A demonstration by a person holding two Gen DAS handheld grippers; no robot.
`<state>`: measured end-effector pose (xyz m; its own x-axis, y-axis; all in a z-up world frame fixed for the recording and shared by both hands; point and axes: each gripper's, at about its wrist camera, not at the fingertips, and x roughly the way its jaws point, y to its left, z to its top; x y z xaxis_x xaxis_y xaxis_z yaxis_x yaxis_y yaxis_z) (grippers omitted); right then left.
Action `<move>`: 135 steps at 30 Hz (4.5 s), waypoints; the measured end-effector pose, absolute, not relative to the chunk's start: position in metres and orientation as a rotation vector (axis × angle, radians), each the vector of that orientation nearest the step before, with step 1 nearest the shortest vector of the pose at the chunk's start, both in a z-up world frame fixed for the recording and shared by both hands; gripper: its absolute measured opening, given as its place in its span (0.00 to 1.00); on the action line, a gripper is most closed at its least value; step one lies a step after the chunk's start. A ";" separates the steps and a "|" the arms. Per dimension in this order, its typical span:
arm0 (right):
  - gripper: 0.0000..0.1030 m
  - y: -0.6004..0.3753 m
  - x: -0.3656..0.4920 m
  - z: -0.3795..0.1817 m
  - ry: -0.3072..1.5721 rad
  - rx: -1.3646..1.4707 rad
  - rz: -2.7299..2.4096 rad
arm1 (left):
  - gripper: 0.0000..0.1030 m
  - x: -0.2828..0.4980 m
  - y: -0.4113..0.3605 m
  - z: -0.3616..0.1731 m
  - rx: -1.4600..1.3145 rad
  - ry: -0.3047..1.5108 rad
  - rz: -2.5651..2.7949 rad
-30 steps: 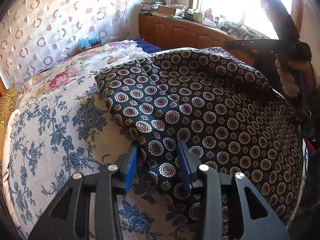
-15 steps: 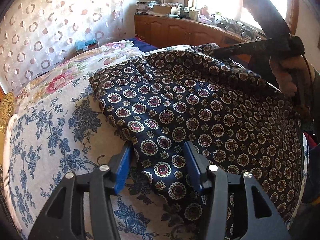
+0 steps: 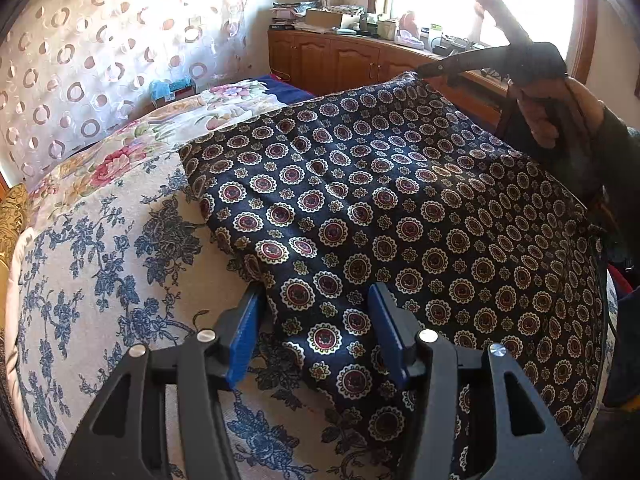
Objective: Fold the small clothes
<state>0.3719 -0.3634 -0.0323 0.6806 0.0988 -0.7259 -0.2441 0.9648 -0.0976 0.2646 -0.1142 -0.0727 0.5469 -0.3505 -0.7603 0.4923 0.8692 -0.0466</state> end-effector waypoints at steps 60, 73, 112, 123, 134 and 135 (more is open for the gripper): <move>0.56 -0.388 0.118 -0.055 0.697 -0.098 0.264 | 0.46 0.124 -0.087 -0.068 0.012 0.916 -0.539; 0.67 -0.341 0.088 -0.057 0.700 -0.145 0.393 | 0.04 0.109 -0.097 -0.074 -0.054 0.943 -0.691; 0.04 -0.334 0.096 -0.087 0.784 -0.325 0.406 | 0.01 0.135 -0.105 0.016 -0.054 0.641 -0.592; 0.02 -0.323 0.162 -0.013 0.600 -0.264 0.410 | 0.01 0.184 -0.078 0.019 -0.091 0.640 -0.518; 0.02 -0.315 0.218 -0.008 0.606 -0.252 0.448 | 0.01 0.240 -0.076 0.014 -0.071 0.669 -0.486; 0.02 -0.314 0.223 -0.008 0.608 -0.251 0.449 | 0.01 0.246 -0.076 0.013 -0.072 0.673 -0.483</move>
